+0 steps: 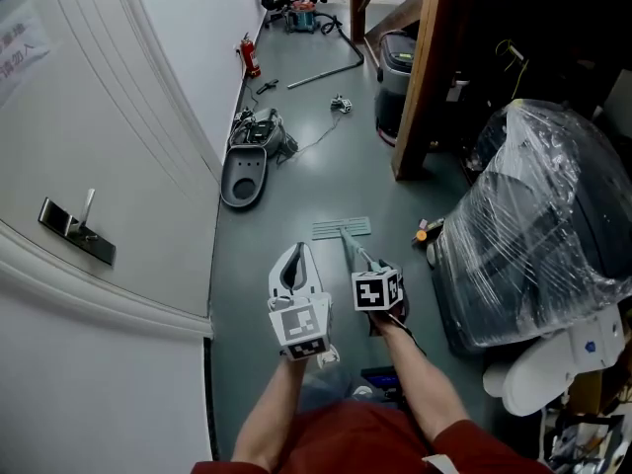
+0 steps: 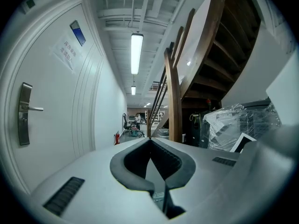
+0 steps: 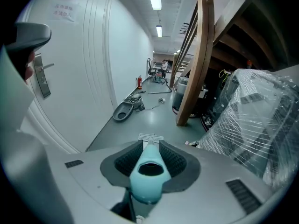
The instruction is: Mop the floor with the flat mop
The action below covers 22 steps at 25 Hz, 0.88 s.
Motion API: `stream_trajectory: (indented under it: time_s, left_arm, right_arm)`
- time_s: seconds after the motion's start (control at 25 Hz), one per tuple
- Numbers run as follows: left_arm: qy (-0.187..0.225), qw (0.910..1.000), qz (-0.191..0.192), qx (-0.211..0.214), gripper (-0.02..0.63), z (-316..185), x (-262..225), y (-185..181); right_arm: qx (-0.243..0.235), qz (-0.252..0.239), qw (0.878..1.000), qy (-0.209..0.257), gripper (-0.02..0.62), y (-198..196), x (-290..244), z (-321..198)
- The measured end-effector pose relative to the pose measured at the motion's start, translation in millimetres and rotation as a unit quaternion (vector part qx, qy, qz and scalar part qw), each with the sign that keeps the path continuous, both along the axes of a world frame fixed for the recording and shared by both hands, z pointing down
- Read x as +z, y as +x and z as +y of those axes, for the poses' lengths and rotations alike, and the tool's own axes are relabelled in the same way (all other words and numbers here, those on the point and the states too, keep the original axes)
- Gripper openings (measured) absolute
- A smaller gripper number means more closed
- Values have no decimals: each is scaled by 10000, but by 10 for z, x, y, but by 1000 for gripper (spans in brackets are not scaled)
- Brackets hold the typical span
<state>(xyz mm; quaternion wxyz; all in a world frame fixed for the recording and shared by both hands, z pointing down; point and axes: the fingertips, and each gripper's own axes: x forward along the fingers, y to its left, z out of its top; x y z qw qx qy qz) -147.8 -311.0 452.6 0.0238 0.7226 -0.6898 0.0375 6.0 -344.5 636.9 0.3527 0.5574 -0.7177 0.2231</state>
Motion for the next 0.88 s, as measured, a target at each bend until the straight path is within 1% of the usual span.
stream_trajectory:
  time_s: [0.16,0.32,0.4,0.64,0.88]
  left_arm:
    - [95,9999,73,-21,15,163,-126,109]
    - [79,10000,-57,5,15,387,-170,177]
    - [136,9999,-56,2,15,532,-223,245]
    - [13,9999,-152,-4,15,1108,-170,462]
    - [-87,9998,-178,-82,15,1682,-170,609]
  right_arm:
    - [-85,9,10000,0,120,79,-22,184]
    - [-79,-34,9999,66,120,134,-120,376]
    - [-97,-67,9999,50,120,176,-118,508]
    - [-157,-64,9998,79,120,342,-100,1026]
    - [-207,-11,9998,-35,120,520,-73,1650]
